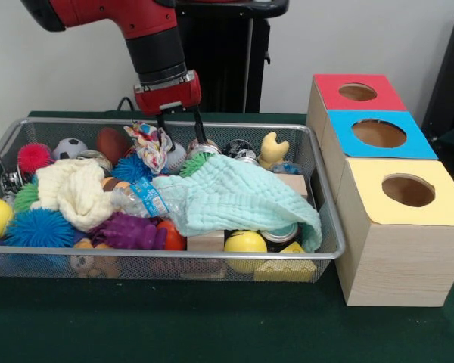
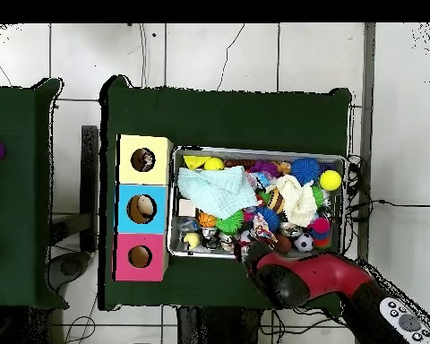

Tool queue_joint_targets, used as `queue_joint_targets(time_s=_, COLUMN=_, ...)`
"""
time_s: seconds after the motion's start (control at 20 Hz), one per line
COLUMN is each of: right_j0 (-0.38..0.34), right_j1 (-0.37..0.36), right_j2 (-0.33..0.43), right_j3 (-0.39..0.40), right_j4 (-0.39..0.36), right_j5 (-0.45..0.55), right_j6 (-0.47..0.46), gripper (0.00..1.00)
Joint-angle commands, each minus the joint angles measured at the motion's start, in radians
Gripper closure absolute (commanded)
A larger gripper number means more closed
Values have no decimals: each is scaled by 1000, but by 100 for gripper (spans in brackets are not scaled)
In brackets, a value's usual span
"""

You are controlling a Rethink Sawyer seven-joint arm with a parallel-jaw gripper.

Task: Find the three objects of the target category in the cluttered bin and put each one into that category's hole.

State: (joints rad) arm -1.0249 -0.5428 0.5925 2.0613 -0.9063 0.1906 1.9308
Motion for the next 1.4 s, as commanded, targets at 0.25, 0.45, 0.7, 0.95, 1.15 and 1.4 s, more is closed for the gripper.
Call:
queue_joint_targets(time_s=0.25, right_j0=-23, right_j1=-7, right_j2=14, right_j3=-142, right_j4=-4, right_j5=28, right_j6=-27, gripper=0)
queue_joint_targets(time_s=0.45, right_j0=-38, right_j1=-39, right_j2=49, right_j3=-129, right_j4=41, right_j5=71, right_j6=-42, gripper=0)
queue_joint_targets(time_s=0.7, right_j0=-46, right_j1=-84, right_j2=77, right_j3=-106, right_j4=95, right_j5=118, right_j6=-55, gripper=0)
queue_joint_targets(time_s=0.95, right_j0=-45, right_j1=-104, right_j2=81, right_j3=-99, right_j4=125, right_j5=131, right_j6=-67, gripper=0)
queue_joint_targets(time_s=1.15, right_j0=-42, right_j1=-98, right_j2=76, right_j3=-103, right_j4=129, right_j5=129, right_j6=-73, gripper=0)
queue_joint_targets(time_s=1.4, right_j0=-23, right_j1=-74, right_j2=53, right_j3=-120, right_j4=113, right_j5=108, right_j6=-63, gripper=0)
